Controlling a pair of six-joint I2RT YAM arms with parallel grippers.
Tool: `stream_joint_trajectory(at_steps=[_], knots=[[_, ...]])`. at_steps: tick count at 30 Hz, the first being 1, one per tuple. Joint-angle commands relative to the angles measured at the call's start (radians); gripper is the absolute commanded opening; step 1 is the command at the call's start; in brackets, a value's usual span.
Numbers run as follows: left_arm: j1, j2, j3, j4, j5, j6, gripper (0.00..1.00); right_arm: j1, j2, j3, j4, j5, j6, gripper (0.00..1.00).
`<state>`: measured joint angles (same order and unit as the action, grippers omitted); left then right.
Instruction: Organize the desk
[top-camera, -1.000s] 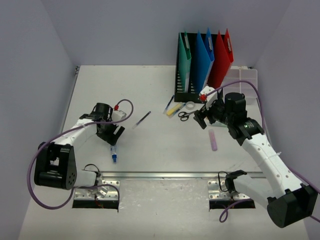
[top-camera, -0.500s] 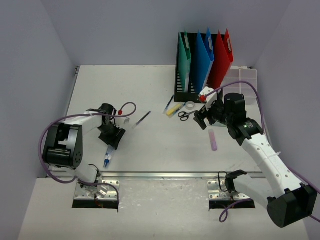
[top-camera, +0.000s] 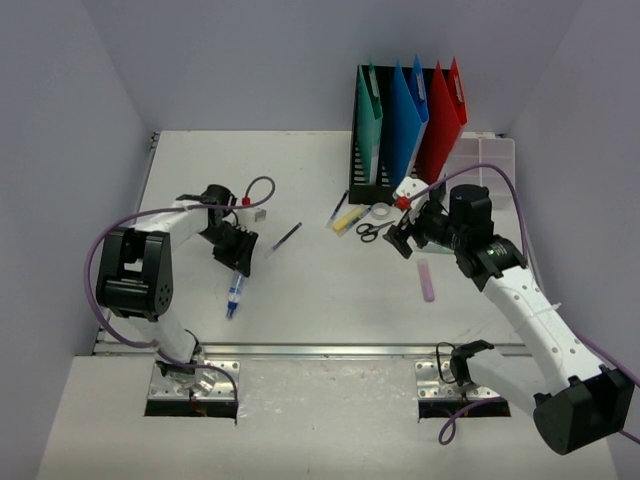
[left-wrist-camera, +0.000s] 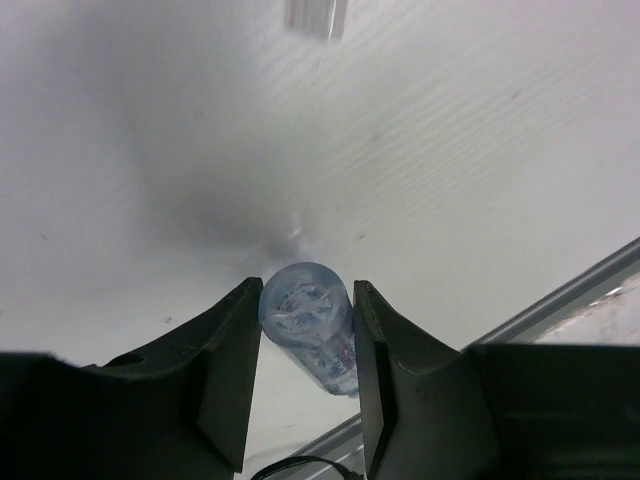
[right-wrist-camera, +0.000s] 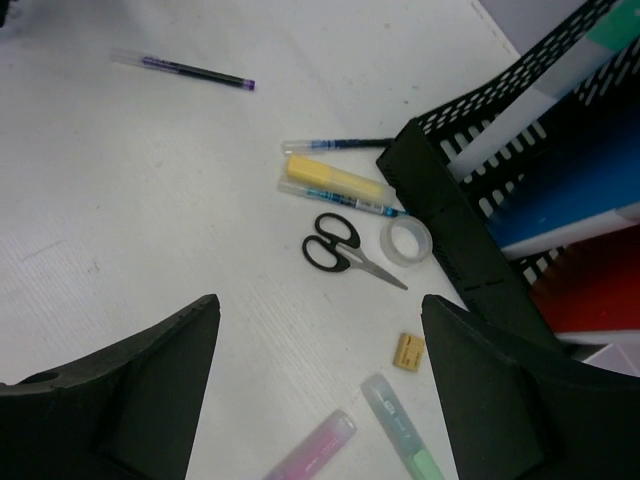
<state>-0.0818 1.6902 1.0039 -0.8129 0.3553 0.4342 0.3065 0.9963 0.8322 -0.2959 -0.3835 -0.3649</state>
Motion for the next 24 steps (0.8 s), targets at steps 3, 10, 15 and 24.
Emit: stream_joint_trajectory(at_steps=[3, 10, 15, 24], knots=[[0.007, -0.071, 0.189, -0.009, 0.363, -0.216, 0.0, 0.017, -0.047, 0.018, 0.137, -0.253, -0.273, 0.77], [0.007, -0.196, 0.142, 0.147, 0.524, -0.663, 0.0, 0.351, -0.018, -0.053, 0.211, -0.148, -0.741, 0.69], [0.007, -0.253, 0.049, 0.227, 0.677, -0.848, 0.0, 0.528, 0.052, -0.183, 0.451, -0.096, -1.005, 0.69], [0.001, -0.287, -0.034, 0.253, 0.783, -0.876, 0.0, 0.569, 0.188, -0.202, 0.54, -0.261, -1.218, 0.7]])
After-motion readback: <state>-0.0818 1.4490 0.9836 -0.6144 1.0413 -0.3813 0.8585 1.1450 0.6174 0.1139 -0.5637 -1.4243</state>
